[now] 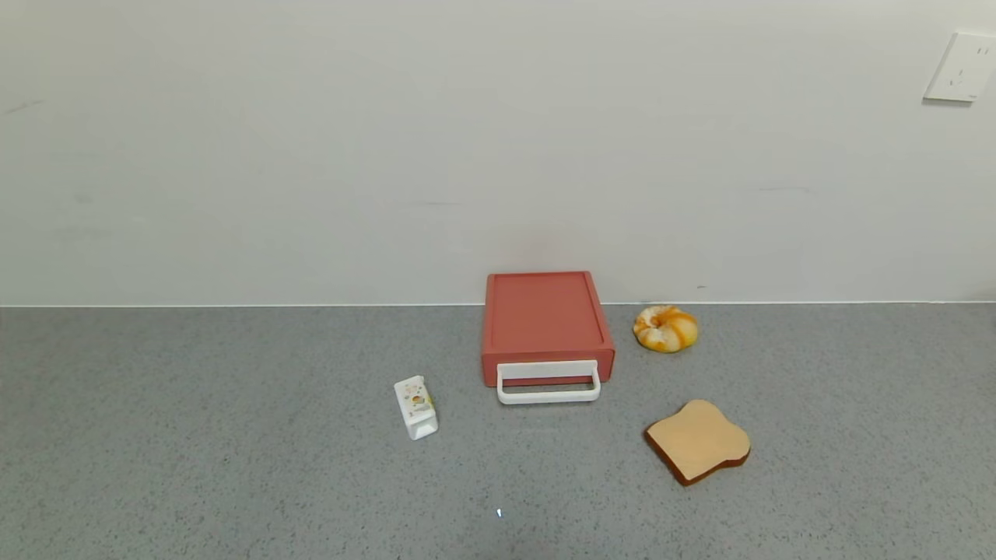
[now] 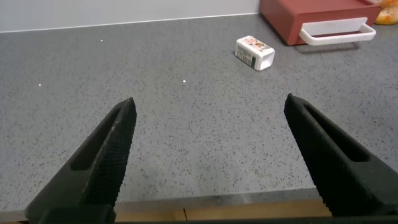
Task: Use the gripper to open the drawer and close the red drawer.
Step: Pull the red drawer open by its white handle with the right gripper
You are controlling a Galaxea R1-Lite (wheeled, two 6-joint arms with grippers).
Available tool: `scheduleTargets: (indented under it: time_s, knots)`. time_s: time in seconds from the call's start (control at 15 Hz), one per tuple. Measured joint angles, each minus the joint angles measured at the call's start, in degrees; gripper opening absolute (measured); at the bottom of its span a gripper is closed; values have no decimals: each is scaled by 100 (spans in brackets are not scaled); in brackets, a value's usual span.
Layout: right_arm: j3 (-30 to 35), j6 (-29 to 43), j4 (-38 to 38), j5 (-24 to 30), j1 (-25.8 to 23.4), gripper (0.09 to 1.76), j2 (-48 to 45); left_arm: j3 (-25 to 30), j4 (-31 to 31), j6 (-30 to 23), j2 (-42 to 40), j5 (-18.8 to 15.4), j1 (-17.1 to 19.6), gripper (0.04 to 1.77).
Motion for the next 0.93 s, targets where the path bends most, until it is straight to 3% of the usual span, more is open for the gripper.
scheduleTargets:
  time_s: [0.2,0.47,0.93]
  knots:
    - [-200,-28,199,99,0,171,7,2,0,7,0,-2,0,172]
    - [-1074,-39,848,308,0,171,421,0,0,22,0,-13,0,172]
    - [-2612,-355,562,435,87,171,2753,-11,0,22,0,-17,0,172]
